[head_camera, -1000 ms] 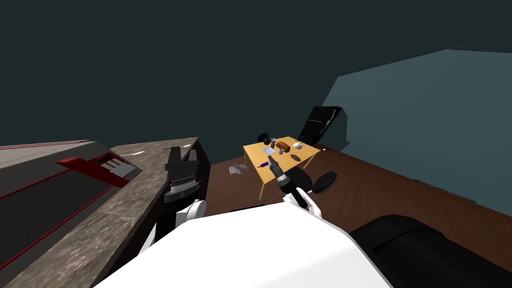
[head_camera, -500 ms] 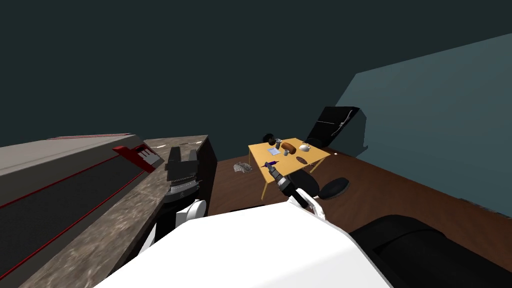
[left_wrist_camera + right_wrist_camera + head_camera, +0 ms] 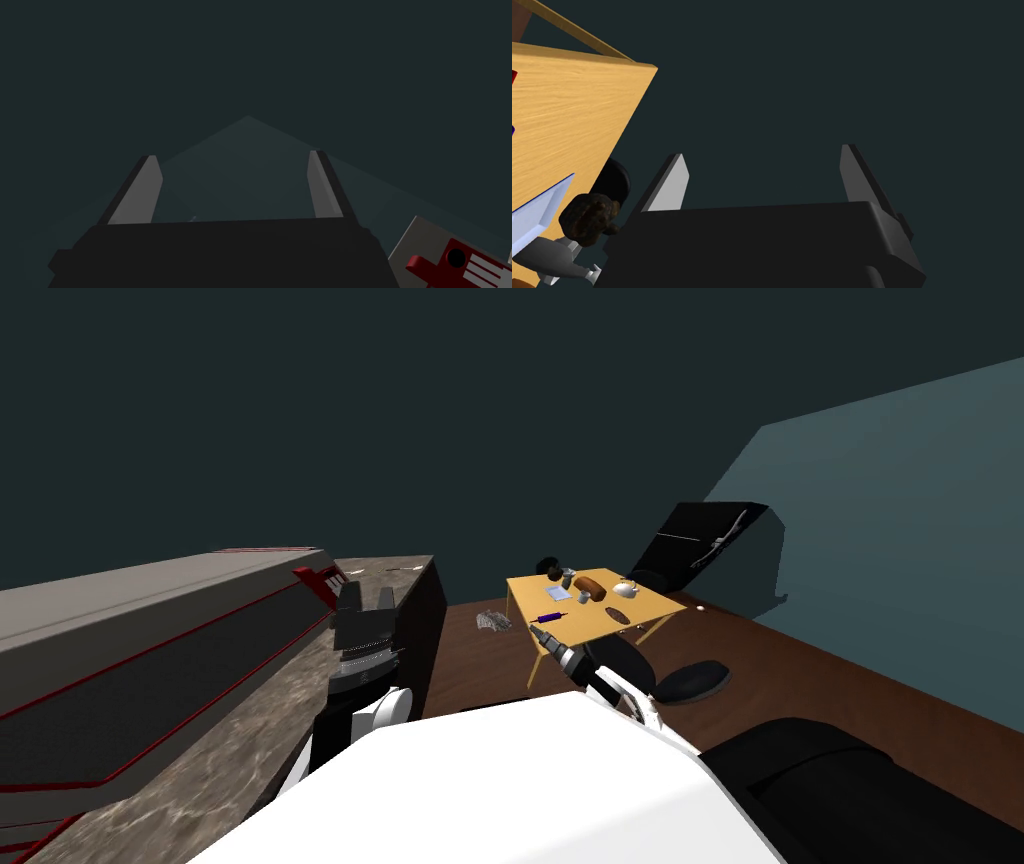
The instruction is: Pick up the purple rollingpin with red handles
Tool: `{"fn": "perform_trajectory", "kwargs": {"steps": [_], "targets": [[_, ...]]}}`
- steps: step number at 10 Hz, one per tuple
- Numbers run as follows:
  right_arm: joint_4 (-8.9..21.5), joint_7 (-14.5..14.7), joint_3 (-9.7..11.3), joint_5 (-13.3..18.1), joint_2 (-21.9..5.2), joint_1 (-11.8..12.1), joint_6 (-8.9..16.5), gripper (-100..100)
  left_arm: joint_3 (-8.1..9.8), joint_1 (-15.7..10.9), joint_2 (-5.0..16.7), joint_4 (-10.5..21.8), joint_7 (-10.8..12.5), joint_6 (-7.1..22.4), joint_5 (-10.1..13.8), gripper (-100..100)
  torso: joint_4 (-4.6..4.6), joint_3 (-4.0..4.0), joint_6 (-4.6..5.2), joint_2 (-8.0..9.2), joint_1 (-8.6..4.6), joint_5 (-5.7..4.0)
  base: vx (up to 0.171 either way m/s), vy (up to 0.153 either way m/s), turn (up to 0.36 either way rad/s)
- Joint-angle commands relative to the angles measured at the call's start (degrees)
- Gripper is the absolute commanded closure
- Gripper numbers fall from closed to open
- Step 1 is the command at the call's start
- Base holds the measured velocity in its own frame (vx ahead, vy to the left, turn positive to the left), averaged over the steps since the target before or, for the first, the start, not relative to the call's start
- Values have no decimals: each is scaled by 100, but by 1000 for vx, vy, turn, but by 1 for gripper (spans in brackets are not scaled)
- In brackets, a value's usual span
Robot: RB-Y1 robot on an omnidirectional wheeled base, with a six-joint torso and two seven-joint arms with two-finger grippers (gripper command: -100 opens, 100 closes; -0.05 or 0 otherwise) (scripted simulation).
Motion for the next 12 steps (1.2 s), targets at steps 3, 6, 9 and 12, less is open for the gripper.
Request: {"fn": "perform_trajectory", "kwargs": {"steps": [3,6,9,12], "targets": [[531,342,425,82,-642,-173,169,-100,0,0,0,0,0,0,0,0,-1,-2,-1,-4,0,0,-23,2,254],[754,507,612,118,-1046,-212,238,-100,0,-1,0,0,0,0,0,0,-1,-3,-4,-4,-3,0,-18,-8,208],[1170,851,989,188,-1572,-279,364,-100,1,1,0,0,0,0,0,0,-2,-5,1,-9,-6,-2,-9,-13,275],[1596,1196,1363,254,-2066,-331,471,-100,0,0,0,0,0,0,0,0,-2,-8,-4,-13,-10,-2,-1,-27,327]]}}
